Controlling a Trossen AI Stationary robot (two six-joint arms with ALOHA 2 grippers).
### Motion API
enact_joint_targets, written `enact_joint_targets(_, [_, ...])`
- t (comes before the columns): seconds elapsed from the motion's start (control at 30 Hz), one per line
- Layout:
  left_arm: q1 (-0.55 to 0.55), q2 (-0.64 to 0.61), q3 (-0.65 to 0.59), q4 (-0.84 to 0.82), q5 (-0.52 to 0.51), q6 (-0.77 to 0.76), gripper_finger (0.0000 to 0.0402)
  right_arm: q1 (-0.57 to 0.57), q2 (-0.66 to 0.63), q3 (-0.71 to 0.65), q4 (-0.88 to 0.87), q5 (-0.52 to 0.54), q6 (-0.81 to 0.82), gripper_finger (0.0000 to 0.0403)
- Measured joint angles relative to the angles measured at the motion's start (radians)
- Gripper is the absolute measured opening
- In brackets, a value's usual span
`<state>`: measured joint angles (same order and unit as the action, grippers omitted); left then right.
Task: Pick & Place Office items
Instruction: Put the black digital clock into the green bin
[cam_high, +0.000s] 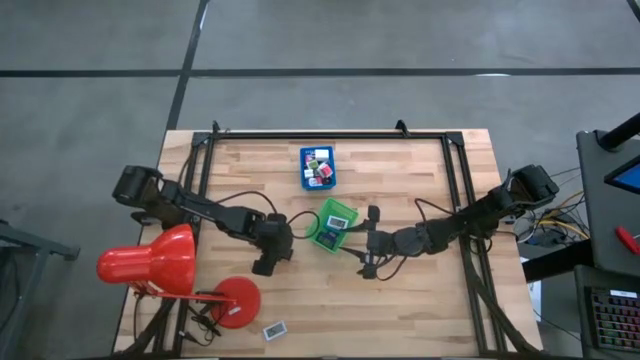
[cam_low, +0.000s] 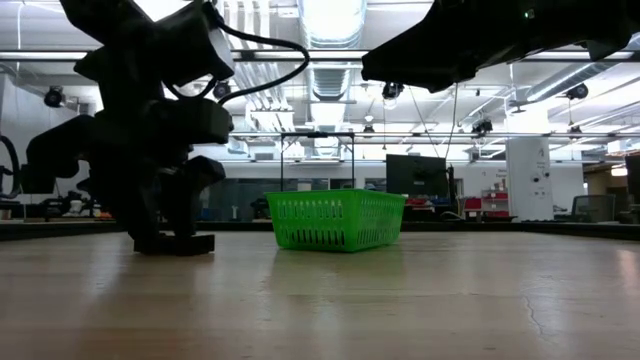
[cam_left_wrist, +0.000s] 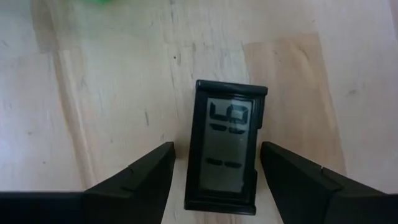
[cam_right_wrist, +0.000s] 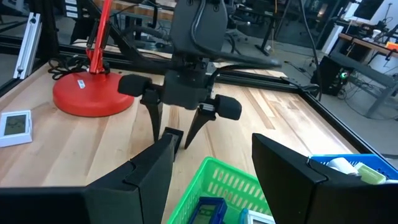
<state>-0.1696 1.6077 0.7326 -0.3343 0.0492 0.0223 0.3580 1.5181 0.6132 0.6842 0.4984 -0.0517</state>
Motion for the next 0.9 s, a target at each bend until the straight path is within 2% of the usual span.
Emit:
enact_joint_targets(0.33, [-0.010,0.030,0.002,0.027,-0.046,-0.027,0.0240,0.000,0.000,0.000,0.000,0.001,0.000,0.0212])
enact_joint_targets(0.47, [-0.010,0.029,0.002,0.036,-0.056,-0.041,0.0205,0.000,0.000,0.000,0.000,0.001,0.000,0.0212])
enact_joint_targets(0.6, [-0.010,0.029,0.002,0.041,-0.064,-0.045,0.0135,0.000,0.000,0.000,0.000,0.001,0.000,0.0212])
enact_joint_targets(0.9, [-0.009,0.029,0.001,0.043,-0.056,-0.027,0.0129,0.000,0.000,0.000,0.000,0.001,0.000,0.0212])
